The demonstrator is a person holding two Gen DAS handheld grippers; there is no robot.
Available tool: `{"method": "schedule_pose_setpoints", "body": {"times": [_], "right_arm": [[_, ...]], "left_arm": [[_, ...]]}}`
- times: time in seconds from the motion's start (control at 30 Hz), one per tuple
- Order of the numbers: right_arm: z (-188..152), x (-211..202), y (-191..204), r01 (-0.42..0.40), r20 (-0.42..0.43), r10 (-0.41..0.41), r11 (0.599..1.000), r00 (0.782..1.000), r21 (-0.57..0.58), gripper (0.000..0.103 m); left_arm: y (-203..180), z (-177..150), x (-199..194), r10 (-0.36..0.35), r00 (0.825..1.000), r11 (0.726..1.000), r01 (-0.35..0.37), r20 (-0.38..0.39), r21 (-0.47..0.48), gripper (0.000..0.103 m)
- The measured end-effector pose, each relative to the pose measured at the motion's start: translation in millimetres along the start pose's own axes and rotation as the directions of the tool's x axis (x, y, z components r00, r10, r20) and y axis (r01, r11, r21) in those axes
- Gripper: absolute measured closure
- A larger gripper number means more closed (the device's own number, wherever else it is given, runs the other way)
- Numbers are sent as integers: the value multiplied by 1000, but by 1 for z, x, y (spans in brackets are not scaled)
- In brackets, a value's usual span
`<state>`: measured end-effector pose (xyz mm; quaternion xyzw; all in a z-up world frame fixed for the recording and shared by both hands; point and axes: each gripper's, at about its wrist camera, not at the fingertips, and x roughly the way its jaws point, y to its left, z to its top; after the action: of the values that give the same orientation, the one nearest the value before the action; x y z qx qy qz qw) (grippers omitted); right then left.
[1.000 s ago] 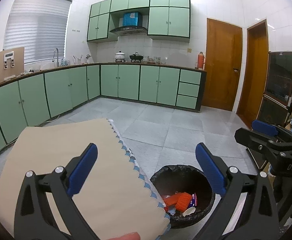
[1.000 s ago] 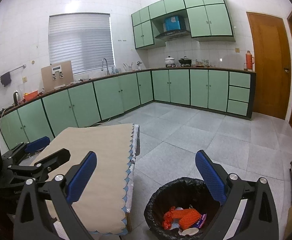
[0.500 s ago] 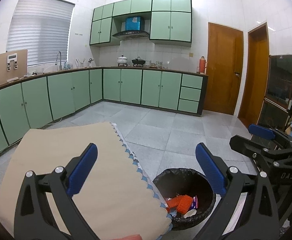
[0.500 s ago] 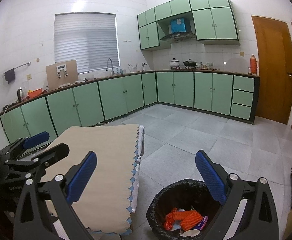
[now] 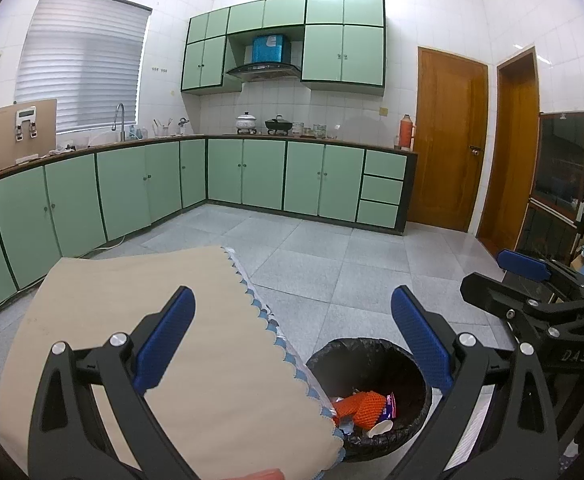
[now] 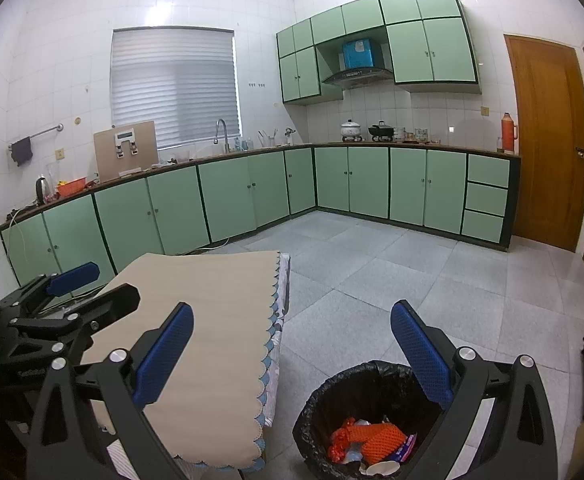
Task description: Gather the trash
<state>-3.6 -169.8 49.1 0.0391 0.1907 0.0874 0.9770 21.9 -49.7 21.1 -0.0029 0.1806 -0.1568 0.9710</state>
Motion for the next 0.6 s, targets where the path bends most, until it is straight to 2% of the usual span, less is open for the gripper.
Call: {"method": "schedule_pose_setpoints", "body": {"times": [0.6], "right_arm": [[-2,-1,1,-1,0,1,1000,1000,1,6]], "left_arm": [[3,0,-2,2,1000,1000,-2,0,2,8]]}}
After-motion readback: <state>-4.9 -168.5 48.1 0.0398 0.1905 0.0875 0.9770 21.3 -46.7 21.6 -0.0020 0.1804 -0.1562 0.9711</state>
